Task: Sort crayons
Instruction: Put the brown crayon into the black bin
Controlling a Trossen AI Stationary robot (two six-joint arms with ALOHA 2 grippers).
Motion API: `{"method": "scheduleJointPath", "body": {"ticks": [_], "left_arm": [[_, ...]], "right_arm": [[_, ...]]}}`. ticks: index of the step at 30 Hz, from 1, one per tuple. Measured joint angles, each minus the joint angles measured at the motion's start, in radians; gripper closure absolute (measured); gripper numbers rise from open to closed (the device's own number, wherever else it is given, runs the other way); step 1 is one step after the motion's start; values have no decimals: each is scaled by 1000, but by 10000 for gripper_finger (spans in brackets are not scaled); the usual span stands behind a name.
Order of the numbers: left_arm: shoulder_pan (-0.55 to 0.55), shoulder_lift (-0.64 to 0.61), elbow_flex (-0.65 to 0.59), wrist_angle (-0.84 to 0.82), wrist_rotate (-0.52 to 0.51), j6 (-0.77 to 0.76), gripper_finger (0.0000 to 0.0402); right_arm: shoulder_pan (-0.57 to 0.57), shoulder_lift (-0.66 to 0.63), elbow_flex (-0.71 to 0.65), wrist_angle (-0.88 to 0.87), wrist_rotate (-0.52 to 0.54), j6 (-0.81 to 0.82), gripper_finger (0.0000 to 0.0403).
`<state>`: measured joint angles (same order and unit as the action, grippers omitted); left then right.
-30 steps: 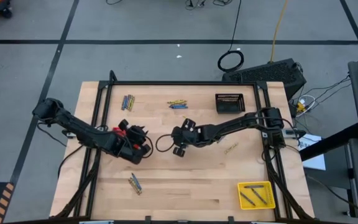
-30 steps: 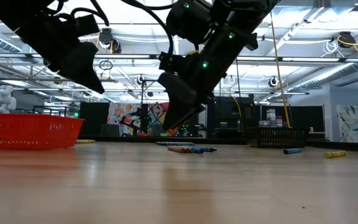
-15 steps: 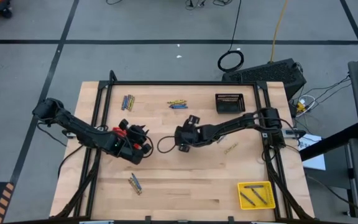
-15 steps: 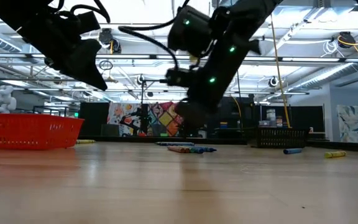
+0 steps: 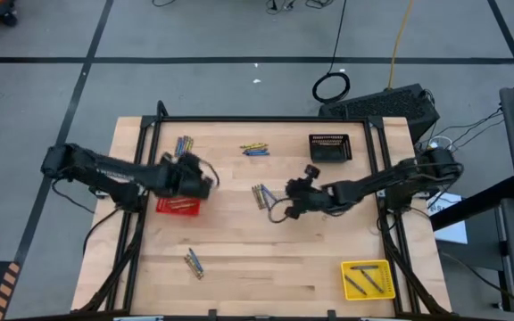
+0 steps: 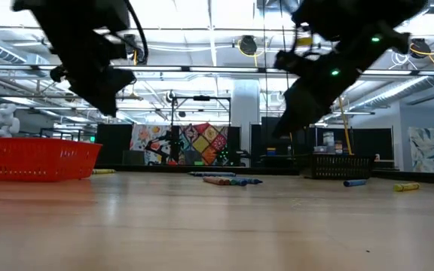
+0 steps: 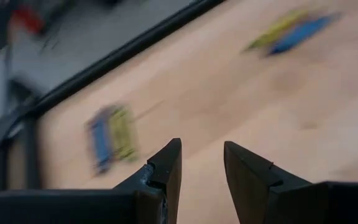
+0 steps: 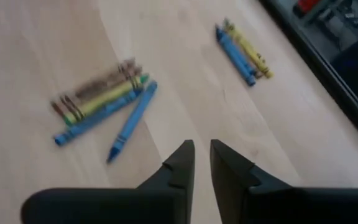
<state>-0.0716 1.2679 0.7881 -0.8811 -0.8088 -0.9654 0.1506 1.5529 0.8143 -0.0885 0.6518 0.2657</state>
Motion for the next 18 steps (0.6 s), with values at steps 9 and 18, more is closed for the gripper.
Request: {"method": "scheduleJointPath", "body": {"ticks": [9,18], "left_arm": [[573,-2,73,-30,240,389,283],[956,11,73,46,469,657,271]], "right_arm": [[26,-112,-191,477,-4,-42,369],[28,-110,-192,526,-107,-102,369]]}}
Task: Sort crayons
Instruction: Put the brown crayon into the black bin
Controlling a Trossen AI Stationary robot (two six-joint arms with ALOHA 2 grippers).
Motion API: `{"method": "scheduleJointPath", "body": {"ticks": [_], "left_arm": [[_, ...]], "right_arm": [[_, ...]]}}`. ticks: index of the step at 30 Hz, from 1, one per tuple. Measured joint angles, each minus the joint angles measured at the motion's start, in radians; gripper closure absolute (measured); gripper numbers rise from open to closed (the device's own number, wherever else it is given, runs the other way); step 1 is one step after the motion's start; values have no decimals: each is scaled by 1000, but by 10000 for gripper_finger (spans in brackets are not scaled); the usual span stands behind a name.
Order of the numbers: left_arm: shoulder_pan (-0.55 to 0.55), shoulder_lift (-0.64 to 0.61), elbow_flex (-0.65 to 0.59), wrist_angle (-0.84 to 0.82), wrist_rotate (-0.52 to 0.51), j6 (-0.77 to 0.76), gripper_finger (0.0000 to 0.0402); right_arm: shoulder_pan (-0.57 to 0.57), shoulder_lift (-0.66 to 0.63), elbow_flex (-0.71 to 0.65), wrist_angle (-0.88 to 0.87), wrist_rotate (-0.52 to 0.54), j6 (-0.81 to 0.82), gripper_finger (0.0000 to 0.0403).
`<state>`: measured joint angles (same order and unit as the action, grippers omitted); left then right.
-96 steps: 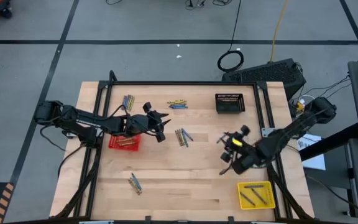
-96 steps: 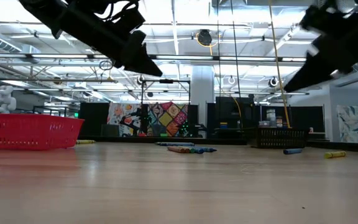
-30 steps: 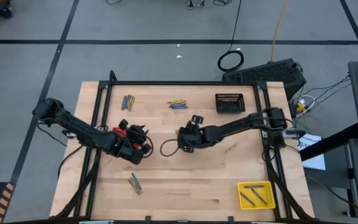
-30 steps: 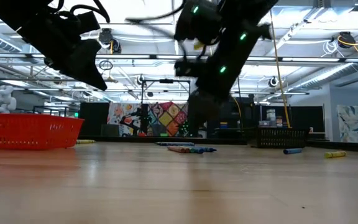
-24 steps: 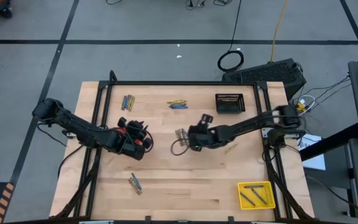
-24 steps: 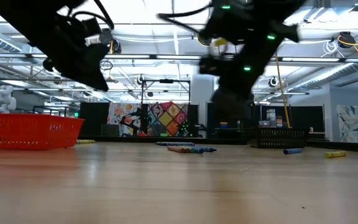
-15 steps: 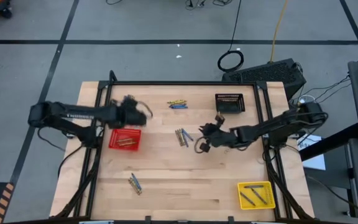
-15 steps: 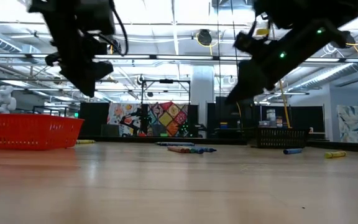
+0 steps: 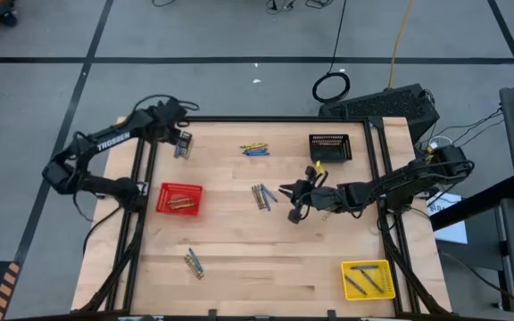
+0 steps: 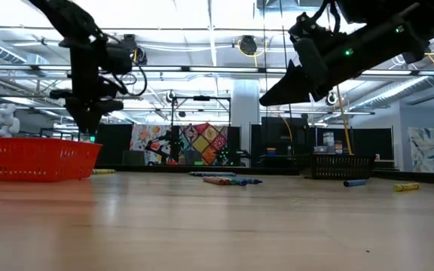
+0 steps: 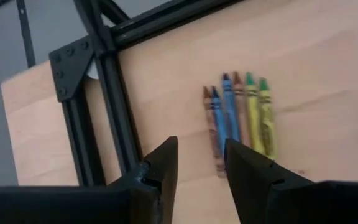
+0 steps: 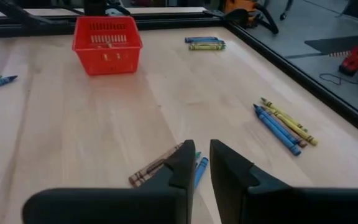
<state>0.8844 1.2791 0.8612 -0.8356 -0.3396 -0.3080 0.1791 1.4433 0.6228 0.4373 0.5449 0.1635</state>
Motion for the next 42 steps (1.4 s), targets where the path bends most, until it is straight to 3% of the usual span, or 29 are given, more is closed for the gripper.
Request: {"method": "scheduleJointPath", "body": {"ticks": [7,17,28,42], "left_arm": [[91,112,0,83,102,27,221],[110,315,5,140,82,31,217],[104,329,39,112,14,3,217],[100,337,28,135,8,-39,217]], "right_arm": [[0,9,0,9,0,0,369],[0,8,0,8,0,0,369],[1,8,0,8,0,0,369],[1,8,0,8,0,7,369]]}}
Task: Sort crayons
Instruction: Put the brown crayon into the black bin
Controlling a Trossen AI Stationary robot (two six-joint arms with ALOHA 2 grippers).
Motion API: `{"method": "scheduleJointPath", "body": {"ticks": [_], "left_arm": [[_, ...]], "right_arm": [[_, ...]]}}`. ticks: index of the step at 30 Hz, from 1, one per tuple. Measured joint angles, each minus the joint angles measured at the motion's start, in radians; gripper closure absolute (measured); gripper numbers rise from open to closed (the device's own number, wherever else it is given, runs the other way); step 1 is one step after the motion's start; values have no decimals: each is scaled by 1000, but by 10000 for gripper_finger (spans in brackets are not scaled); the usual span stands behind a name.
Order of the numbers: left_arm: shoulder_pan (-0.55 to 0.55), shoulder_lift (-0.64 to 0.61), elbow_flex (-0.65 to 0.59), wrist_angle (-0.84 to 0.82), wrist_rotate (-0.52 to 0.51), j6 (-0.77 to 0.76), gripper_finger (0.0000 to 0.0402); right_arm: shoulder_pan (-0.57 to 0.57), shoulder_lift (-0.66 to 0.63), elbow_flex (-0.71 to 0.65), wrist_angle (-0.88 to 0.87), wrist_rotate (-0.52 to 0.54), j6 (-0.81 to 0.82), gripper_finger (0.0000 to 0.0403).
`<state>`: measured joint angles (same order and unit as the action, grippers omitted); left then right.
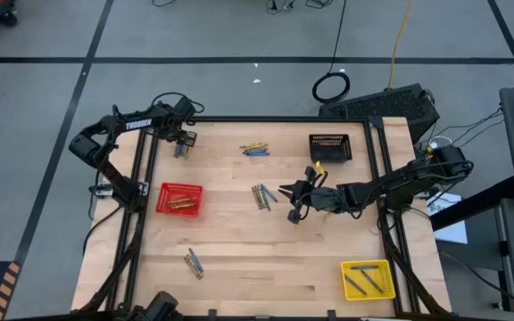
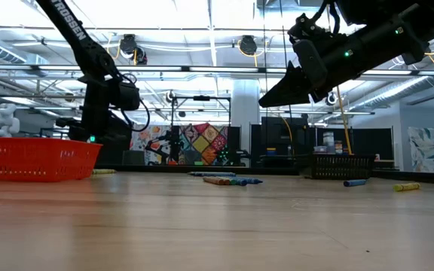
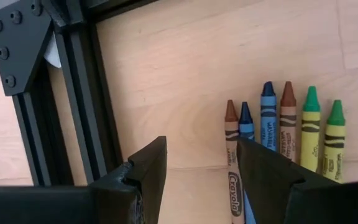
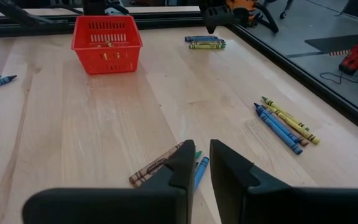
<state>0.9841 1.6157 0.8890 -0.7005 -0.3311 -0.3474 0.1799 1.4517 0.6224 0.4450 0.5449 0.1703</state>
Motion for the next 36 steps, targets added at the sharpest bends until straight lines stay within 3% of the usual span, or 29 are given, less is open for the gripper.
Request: {"method": "scheduleJointPath", "body": {"ticks": [27,36], "left_arm": [[-34,47,-1,13,21,-22,219],[-23,48,1,12,66,-16,286]], "right_arm": [[12,0,0,0,0,-1,369],[12,0,0,0,0,0,369]]}}
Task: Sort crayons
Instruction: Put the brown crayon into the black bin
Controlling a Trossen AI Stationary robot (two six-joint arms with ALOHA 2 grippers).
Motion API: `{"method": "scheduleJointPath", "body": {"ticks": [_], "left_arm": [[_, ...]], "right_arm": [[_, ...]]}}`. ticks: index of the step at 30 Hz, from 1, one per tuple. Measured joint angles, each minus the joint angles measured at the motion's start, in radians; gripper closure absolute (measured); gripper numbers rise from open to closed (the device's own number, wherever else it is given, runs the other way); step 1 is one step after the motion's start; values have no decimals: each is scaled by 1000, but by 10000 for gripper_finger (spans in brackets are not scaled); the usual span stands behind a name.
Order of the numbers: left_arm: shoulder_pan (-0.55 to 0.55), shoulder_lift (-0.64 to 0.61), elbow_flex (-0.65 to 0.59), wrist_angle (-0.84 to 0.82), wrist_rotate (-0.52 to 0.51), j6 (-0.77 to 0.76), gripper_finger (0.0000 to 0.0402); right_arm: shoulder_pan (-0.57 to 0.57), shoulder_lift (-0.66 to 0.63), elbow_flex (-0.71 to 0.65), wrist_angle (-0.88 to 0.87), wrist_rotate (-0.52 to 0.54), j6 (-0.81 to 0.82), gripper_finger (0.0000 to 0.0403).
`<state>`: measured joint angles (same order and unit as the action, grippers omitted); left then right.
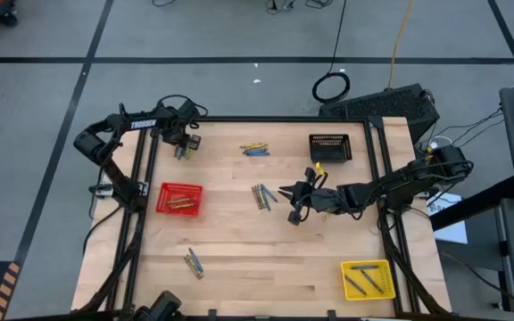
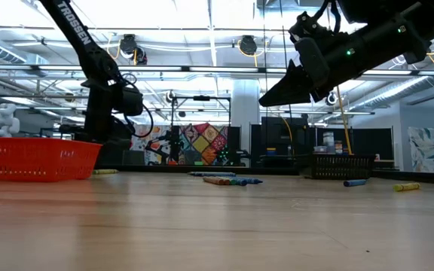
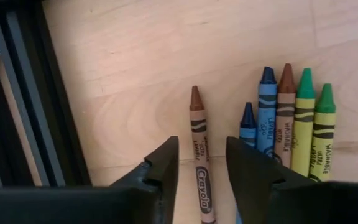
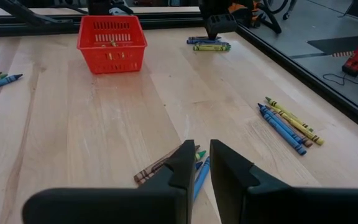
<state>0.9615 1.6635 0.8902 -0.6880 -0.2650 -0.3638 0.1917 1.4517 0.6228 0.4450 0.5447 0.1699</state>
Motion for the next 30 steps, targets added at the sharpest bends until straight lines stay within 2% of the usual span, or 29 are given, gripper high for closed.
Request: {"method": "scheduleJointPath", "body": {"ticks": [5,12,24,30], "left_arm": [[1,0,0,-5,2,6,329],[1,0,4,-8,56,12,371],[1,0,7,-26,74,43,378],[7,-8,8,-42,97,85,398]], "right_arm": [[7,0,0,0,0,0,369],[14,0,0,0,0,-2,369],[23,0,0,0,0,-6,369],[39,0,0,0,0,-43,369]]}}
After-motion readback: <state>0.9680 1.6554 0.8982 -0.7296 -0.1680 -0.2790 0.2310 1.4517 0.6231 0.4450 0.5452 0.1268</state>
